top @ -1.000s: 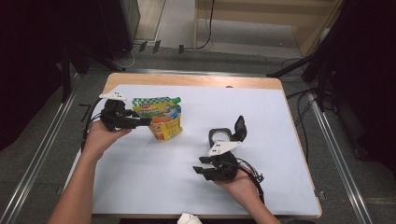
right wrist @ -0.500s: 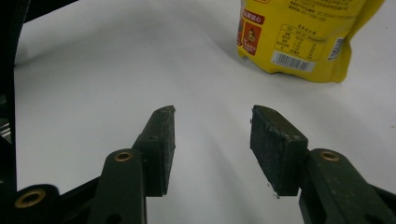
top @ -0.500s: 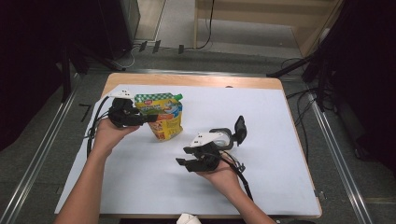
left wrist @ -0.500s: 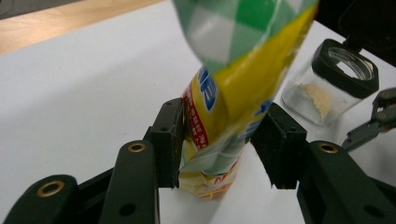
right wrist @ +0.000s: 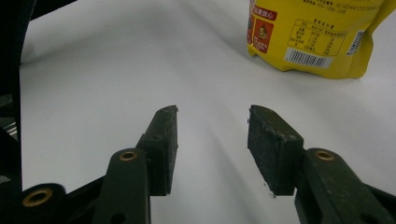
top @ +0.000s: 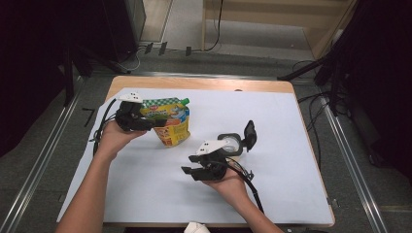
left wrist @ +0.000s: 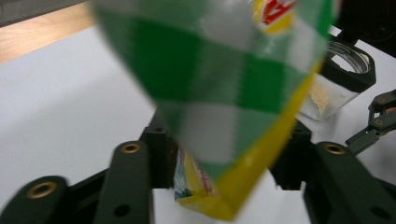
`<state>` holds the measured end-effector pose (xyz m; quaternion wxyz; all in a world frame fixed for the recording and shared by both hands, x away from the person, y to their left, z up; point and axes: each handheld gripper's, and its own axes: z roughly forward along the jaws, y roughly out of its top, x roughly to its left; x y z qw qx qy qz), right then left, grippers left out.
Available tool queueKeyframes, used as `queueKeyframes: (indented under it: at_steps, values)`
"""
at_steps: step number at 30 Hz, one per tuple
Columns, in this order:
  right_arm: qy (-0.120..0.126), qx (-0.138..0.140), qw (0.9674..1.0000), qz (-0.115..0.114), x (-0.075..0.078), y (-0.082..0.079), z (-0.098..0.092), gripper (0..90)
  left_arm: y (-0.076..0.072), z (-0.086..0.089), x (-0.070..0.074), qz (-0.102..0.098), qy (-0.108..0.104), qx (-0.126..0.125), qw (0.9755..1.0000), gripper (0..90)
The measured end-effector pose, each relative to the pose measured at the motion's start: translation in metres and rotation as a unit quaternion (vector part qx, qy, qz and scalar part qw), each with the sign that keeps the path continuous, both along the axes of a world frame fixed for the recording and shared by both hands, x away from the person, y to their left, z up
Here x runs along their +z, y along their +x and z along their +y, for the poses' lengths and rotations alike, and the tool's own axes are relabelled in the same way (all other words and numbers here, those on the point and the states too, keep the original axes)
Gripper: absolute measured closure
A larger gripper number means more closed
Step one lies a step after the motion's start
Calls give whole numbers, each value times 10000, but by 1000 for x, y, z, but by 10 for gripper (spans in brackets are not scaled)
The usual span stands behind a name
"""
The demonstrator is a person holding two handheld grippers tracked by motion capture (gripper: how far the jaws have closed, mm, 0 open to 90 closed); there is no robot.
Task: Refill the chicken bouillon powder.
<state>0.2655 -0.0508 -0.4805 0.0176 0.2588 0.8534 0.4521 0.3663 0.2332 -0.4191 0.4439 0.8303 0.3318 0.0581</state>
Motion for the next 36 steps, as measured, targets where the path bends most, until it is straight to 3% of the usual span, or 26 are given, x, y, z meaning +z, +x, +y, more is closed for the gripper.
queueKeyframes:
  at_steps: [9,15,18,23,29,36]
  values:
    - [-26,8,9999,152,-12,-2,4,546,-3,0,1,-154,29,-8,9999,748]
    - [-58,36,9998,172,-14,-2,5,546,-4,2,6,-92,-188,64,9998,872]
    - [-59,22,9998,162,-14,-2,4,546,-4,0,8,1,-186,76,9998,892]
    - [-54,-24,9999,132,-14,-1,2,542,-9,-8,23,-38,96,155,9998,900]
    - [-3,-97,9999,108,-14,0,1,537,-18,-10,39,34,-114,86,9999,900]
    - [-4,-230,9997,64,-16,3,1,531,-32,-16,56,175,-110,-85,9997,900]
